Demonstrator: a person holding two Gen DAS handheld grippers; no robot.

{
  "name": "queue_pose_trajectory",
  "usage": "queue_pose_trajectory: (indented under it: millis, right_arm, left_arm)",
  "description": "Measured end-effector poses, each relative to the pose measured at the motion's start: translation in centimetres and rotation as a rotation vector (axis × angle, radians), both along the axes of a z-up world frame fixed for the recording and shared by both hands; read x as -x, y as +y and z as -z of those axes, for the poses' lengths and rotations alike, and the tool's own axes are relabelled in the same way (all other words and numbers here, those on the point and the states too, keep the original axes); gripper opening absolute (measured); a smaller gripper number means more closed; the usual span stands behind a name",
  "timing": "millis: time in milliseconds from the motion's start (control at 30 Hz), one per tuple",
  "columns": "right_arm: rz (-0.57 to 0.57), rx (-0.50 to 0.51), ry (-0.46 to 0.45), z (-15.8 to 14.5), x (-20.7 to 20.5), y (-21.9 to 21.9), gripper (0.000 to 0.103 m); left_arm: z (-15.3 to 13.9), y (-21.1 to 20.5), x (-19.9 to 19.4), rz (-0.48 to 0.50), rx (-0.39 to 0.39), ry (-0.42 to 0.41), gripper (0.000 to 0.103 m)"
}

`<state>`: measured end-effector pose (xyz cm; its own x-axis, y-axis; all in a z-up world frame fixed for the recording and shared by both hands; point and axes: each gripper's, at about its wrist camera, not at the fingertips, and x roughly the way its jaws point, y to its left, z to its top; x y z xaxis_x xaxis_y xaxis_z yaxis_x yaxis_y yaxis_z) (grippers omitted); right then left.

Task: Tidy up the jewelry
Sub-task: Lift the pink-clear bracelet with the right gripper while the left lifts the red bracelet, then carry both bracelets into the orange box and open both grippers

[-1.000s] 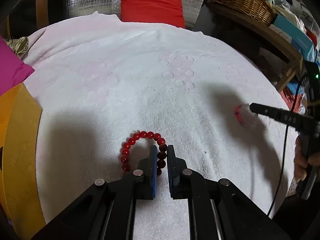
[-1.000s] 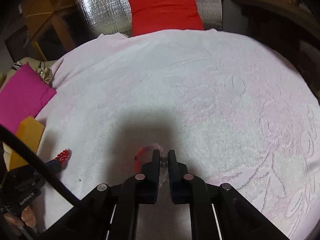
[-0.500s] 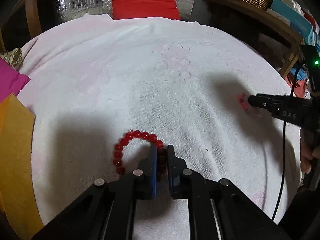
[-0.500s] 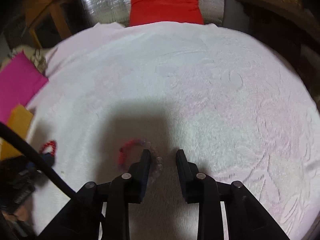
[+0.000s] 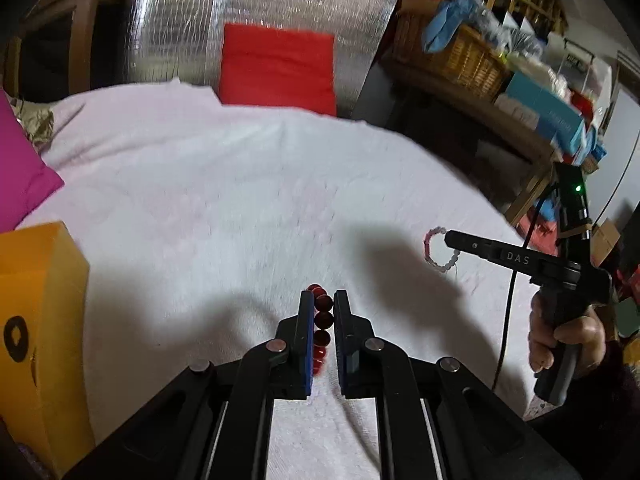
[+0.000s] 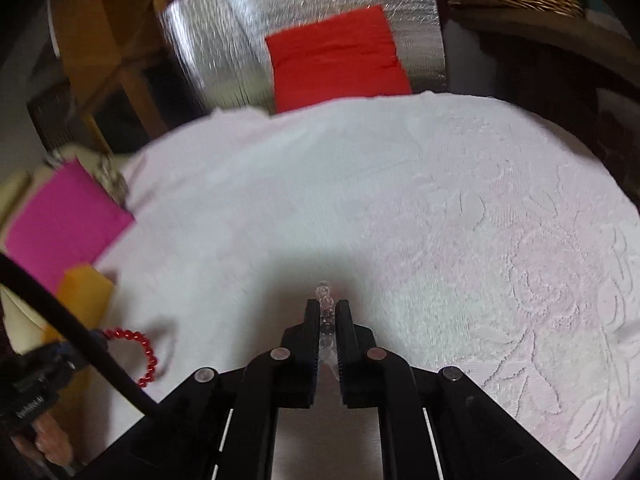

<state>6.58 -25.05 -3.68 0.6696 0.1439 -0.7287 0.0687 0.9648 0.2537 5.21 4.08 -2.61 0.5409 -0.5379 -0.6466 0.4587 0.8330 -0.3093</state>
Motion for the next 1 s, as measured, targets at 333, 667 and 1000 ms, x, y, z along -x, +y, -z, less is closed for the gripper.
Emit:
queue_pose_trajectory:
  millis: [333, 667, 1000]
  right_arm:
    - [-0.044, -0.109, -0.120, -2.6, 0.6, 2.0, 0.009]
    - [-0.136, -0.153, -0.171, -3.9, 1.5, 7.4, 0.009]
    - [-0.244, -0.172, -0.172, -5.1, 2.6, 14.1, 0.009]
  left_arm:
    - [-3.5, 2.3, 2.1, -0.040, 0.079, -0.080, 0.009]
    - [-6.2, 5.0, 6.9, -0.173, 0.118, -0.150, 0.009]
    - [-7.7, 12.5, 8.6, -0.327, 0.179, -0.172, 0.009]
